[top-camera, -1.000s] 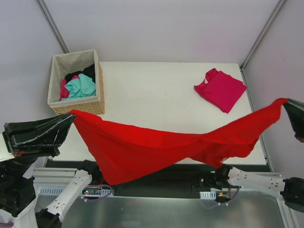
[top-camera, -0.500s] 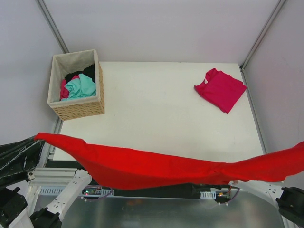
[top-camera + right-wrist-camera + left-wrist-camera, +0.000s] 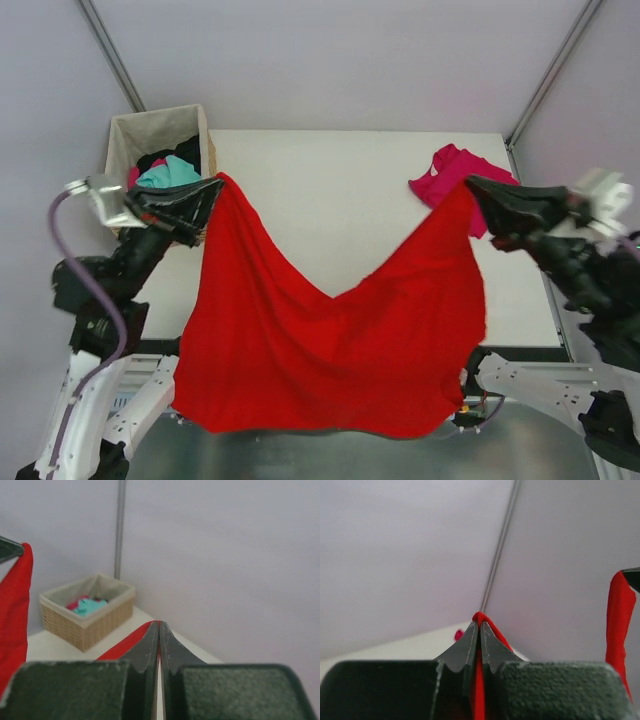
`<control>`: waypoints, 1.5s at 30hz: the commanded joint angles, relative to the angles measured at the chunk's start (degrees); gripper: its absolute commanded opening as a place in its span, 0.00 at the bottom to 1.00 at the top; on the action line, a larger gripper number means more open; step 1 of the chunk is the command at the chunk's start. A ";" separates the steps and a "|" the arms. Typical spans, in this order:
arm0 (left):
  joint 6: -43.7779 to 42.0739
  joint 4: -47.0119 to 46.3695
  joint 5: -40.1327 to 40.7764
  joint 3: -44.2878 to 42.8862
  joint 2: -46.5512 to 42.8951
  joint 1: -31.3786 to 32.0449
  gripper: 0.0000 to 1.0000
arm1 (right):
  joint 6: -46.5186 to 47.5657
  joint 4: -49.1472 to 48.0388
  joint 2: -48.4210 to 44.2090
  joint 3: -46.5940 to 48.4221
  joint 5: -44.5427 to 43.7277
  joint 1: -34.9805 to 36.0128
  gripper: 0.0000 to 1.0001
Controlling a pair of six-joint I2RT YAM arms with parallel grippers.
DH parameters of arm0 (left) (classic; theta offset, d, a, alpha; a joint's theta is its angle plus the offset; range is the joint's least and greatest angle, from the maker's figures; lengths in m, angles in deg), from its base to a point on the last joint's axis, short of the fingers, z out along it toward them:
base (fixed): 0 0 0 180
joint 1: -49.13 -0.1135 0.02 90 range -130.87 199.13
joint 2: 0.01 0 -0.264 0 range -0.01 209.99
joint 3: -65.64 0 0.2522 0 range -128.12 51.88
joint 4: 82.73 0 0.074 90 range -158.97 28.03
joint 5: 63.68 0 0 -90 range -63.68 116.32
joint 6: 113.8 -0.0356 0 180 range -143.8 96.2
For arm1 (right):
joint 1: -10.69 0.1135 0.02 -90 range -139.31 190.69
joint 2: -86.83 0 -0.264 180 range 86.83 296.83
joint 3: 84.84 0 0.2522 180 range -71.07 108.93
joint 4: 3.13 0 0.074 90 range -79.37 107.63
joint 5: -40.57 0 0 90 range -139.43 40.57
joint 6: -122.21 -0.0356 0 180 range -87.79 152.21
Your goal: Fold and stack the t-shirts
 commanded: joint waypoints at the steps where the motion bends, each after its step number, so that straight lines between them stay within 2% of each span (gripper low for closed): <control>1: -1.90 -5.78 8.44 8.52 3.66 -0.22 0.00 | 0.96 -8.15 2.20 -10.36 -15.07 -0.75 0.01; 4: -2.43 -8.25 11.17 13.27 7.08 -0.22 0.00 | -3.69 -8.77 4.39 -15.46 -15.61 -6.97 0.01; 5: -2.52 -9.21 11.96 14.23 8.14 -0.22 0.00 | -7.97 -8.68 5.53 -16.78 -12.38 -9.78 0.01; 6: -2.69 -9.74 12.84 15.98 9.19 -0.31 0.00 | -10.62 -8.77 6.07 -20.01 -10.18 -15.90 0.01; 10: -2.61 -13.87 16.97 20.21 17.35 -0.48 0.00 | -18.64 -12.80 9.49 -27.67 -2.08 -28.16 0.01; 15: -0.77 -18.79 19.26 20.66 28.87 -1.97 0.00 | -23.12 -14.40 22.11 -26.38 5.31 -38.79 0.01; 20: 2.93 -21.52 21.72 18.64 41.44 -5.22 0.00 | -24.10 -14.05 35.49 -16.74 7.51 -41.36 0.01; 26: 3.54 -20.04 22.52 10.22 53.40 -9.79 0.00 | -26.02 -11.50 54.01 -2.75 9.96 -42.41 0.01; 30: 3.64 -15.66 20.67 -1.62 62.53 -12.78 0.00 | -27.87 -8.34 65.82 10.76 12.52 -42.68 0.01; 33: 2.32 -11.70 20.40 -9.89 69.22 -14.19 0.00 | -28.40 -5.71 73.45 17.46 14.28 -42.68 0.01; 34: 1.53 -11.16 20.40 -11.75 72.19 -14.54 0.00 | -28.49 -2.65 76.09 24.10 14.45 -42.68 0.01; 39: 0.65 -5.36 20.76 -25.71 81.44 -16.39 0.00 | -28.40 3.62 89.71 41.37 16.39 -42.77 0.01; 41: 0.82 -4.21 20.93 -28.89 84.69 -17.00 0.00 | -30.23 2.92 91.49 43.23 17.09 -42.77 0.01; 45: 1.09 -3.51 20.84 -30.67 87.69 -17.53 0.00 | -32.09 -0.06 92.73 40.43 18.32 -42.51 0.01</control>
